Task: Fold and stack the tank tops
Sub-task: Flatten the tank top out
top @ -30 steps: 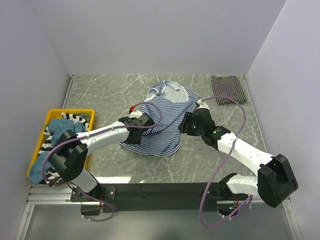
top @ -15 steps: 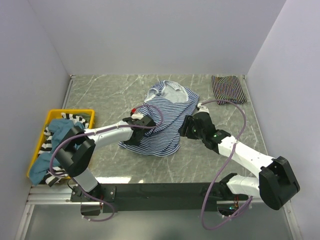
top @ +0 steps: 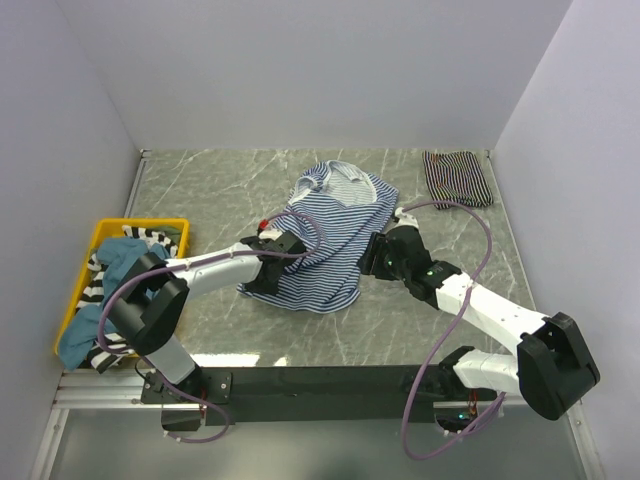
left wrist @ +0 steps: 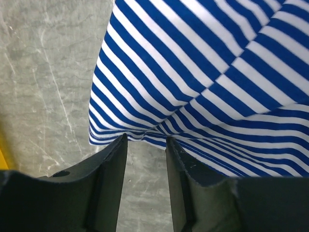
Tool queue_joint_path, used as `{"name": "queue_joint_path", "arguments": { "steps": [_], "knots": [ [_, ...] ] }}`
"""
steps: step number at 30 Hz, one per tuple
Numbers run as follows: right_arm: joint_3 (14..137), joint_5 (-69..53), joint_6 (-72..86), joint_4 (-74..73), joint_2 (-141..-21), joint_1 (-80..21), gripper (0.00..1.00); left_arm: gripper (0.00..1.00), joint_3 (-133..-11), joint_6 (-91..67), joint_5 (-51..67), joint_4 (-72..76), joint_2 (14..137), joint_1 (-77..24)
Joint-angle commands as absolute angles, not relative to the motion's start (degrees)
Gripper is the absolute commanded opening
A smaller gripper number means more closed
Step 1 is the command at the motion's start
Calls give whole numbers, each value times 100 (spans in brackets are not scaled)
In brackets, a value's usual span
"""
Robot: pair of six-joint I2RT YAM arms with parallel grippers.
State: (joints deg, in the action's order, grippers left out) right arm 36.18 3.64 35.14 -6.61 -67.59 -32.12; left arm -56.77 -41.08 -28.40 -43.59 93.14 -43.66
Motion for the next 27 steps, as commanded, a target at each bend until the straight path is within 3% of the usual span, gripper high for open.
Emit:
{"name": "queue_joint_path", "arguments": {
  "steps": [1,10,21,27],
  "knots": [
    [3612,457,3533,-457,-6601,-3243,60,44,-5537,-3964,-2698,-4062,9272,-4220],
    [3595,510,3516,-501,-6601,-3243,60,40,-5291,-3691,-2127,-3507,9448,-3902],
    [3612,519,3516,-536,-6600,-3243,60,1,-5273,-3726,-1995,-3551,9343,-3911],
    [3604,597,3481,-642,-6460,-3252,60,1,-5984,-3735,-1785,-4121,8649,-3999]
  ]
}}
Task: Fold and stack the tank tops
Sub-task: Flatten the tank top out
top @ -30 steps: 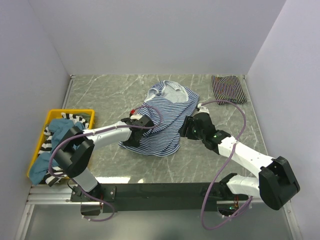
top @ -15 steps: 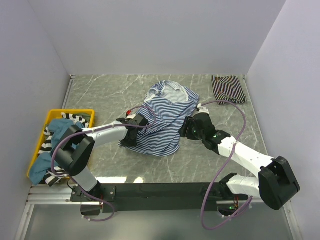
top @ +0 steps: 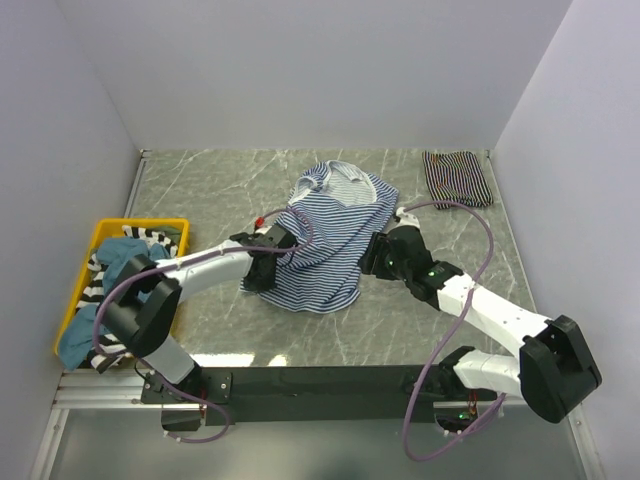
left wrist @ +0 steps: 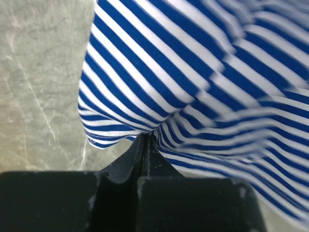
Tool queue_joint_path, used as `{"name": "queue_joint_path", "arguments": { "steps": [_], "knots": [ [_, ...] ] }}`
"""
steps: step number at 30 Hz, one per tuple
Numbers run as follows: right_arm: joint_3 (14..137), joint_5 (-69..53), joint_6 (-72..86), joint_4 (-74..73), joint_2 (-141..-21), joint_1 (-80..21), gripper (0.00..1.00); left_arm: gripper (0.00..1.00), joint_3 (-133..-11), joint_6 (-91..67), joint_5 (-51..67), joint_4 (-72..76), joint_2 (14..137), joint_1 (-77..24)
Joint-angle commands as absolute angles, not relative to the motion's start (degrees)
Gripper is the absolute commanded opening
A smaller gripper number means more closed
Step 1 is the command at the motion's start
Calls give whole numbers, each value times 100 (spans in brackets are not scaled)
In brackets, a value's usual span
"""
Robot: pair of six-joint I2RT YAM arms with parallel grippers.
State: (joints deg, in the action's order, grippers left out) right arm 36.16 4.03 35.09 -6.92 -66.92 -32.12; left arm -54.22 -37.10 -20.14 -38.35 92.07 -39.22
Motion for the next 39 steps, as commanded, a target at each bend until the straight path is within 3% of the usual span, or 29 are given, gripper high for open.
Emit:
{"name": "queue_joint_path", "arguments": {
  "steps": [1,8,20,32,39],
  "knots": [
    [3586,606,3480,-659,-6443,-3243,60,1,-6151,-3727,-1723,-4218,8535,-4025],
    [3182,448,3682,-519,-6223,-3243,61,1,-7600,-3735,-1090,-4597,7779,-4060],
    [2145,-237,4341,675,-6319,-3454,60,1,-8393,-4516,-800,-3798,7462,-3964],
    [1257,1352,5395,1467,-5450,-4806,58,1,-9666,-4781,-580,-3278,7919,-3920],
    [1300,2188,5704,1880,-5615,-5492,61,0,-10195,-4790,-475,-3208,8209,-3920]
  ]
}}
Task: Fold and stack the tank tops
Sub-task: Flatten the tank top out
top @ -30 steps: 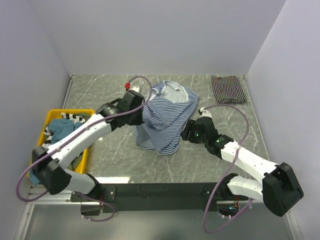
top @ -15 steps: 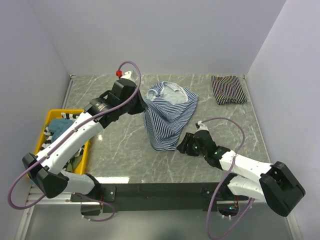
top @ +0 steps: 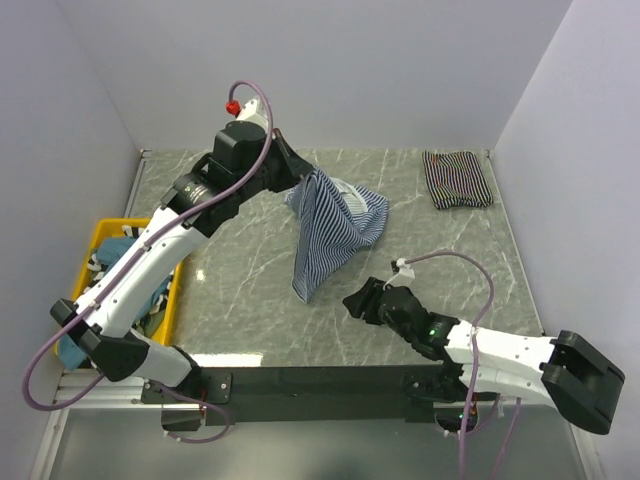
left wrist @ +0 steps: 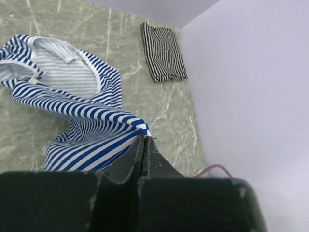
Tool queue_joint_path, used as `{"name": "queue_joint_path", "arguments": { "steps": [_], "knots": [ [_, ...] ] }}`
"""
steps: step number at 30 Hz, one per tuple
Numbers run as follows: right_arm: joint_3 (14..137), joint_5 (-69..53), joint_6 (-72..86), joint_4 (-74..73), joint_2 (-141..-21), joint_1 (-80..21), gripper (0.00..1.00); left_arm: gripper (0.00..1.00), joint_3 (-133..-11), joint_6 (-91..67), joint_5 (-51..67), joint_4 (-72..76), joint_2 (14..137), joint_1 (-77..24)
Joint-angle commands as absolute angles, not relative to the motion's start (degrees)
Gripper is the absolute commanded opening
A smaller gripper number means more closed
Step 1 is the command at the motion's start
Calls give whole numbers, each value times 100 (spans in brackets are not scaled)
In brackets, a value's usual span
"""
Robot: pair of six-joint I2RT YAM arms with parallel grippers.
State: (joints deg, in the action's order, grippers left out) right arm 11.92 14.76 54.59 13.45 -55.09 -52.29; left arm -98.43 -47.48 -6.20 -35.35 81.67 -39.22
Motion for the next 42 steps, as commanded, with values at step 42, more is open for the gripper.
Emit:
{"name": "queue_joint_path", "arguments": {
  "steps": [42],
  "knots": [
    [5105,4509,6135,624,-9729,-7084,71,1,-10863,-4482,-422,-3296,8569,-4078]
  ]
}}
